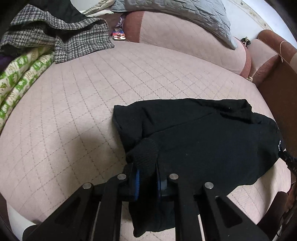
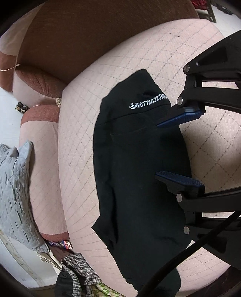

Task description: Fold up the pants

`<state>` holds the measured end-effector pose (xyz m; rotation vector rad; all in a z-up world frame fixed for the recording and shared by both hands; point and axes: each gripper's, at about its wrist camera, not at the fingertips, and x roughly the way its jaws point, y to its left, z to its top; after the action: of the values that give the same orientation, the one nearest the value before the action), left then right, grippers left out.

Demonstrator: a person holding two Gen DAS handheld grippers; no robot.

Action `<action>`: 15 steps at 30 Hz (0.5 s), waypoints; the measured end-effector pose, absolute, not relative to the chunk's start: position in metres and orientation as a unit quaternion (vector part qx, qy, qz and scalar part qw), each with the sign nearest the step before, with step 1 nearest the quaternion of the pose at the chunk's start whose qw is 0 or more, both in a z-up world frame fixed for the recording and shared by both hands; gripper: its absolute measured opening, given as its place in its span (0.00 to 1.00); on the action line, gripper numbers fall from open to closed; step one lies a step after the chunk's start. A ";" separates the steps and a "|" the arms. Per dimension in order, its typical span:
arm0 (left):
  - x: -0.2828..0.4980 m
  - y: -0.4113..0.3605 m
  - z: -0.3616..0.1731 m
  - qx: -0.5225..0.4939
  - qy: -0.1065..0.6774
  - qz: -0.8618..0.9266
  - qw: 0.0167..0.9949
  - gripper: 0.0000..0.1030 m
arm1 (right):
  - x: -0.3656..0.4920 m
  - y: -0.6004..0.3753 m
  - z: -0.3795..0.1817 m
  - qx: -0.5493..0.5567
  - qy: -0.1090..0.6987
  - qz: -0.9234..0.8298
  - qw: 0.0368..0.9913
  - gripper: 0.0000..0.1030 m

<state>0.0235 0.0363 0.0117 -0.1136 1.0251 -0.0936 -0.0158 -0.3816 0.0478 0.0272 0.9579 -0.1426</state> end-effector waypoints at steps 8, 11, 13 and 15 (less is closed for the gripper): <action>0.019 0.060 0.002 -0.145 0.488 -0.071 0.858 0.15 | -0.018 -0.382 0.030 0.033 0.470 -0.042 0.881 0.51; 0.005 0.066 0.011 -0.148 0.473 -0.071 0.865 0.18 | -0.018 -0.378 0.022 0.038 0.472 -0.030 0.880 0.51; -0.005 0.070 0.022 -0.142 0.455 -0.066 0.877 0.19 | -0.018 -0.378 0.016 0.046 0.475 -0.024 0.879 0.51; -0.009 0.071 0.032 -0.131 0.438 -0.070 0.886 0.25 | -0.018 -0.378 0.011 0.054 0.477 -0.017 0.877 0.52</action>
<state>-0.0087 0.0705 0.0323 -0.2731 0.9118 -0.1465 -0.0177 -0.3776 0.0108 0.1136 0.9943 -0.0356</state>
